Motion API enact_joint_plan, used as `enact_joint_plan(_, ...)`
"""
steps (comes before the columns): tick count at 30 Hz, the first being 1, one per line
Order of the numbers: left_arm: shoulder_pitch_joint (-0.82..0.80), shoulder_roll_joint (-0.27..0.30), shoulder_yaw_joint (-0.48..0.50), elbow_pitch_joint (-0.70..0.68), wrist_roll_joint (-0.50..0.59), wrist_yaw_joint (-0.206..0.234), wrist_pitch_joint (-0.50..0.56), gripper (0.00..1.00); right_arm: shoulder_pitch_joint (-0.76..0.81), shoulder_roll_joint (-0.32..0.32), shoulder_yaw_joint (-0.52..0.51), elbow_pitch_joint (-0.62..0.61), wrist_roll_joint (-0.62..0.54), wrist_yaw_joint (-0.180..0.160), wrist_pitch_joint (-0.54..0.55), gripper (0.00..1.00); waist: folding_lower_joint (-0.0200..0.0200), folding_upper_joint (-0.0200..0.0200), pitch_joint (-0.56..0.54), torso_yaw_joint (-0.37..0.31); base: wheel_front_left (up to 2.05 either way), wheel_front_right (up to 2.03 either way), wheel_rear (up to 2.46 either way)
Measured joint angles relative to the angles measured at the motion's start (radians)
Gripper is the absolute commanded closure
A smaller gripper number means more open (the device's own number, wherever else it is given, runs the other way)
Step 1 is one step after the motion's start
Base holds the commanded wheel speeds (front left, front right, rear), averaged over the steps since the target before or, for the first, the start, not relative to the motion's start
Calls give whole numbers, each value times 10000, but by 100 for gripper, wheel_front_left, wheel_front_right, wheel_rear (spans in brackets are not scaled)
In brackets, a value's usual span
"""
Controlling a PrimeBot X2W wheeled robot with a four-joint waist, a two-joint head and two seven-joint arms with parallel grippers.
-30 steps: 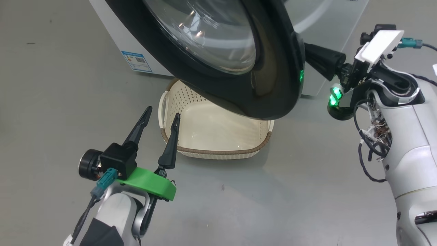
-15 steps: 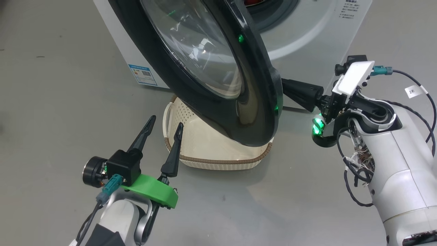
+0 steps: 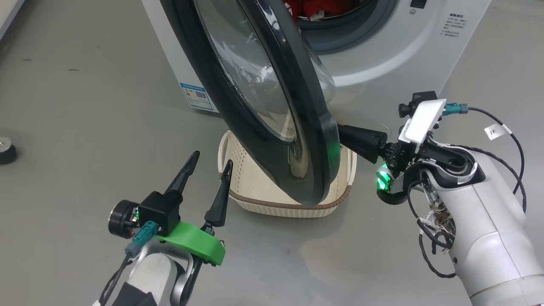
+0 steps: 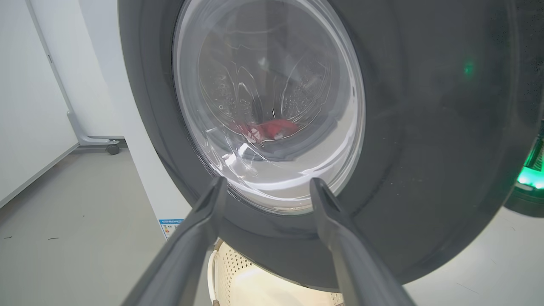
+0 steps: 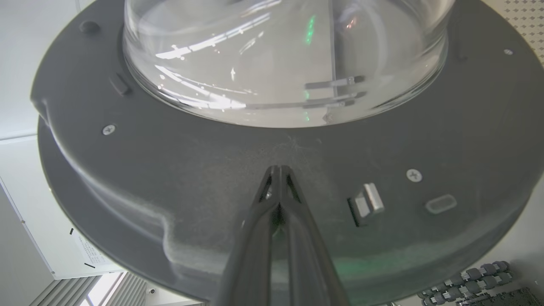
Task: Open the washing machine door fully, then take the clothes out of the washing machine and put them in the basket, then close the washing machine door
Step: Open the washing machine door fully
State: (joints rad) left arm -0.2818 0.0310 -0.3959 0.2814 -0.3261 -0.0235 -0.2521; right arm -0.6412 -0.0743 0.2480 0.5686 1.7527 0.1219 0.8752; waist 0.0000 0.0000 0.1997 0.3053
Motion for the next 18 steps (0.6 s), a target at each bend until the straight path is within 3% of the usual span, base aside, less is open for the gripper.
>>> enact_joint_plan(18,200,10,-153,313,-276,192,0,0,834,40,755,-562,456,0,81,100,0,0,-290,988,0,0,0)
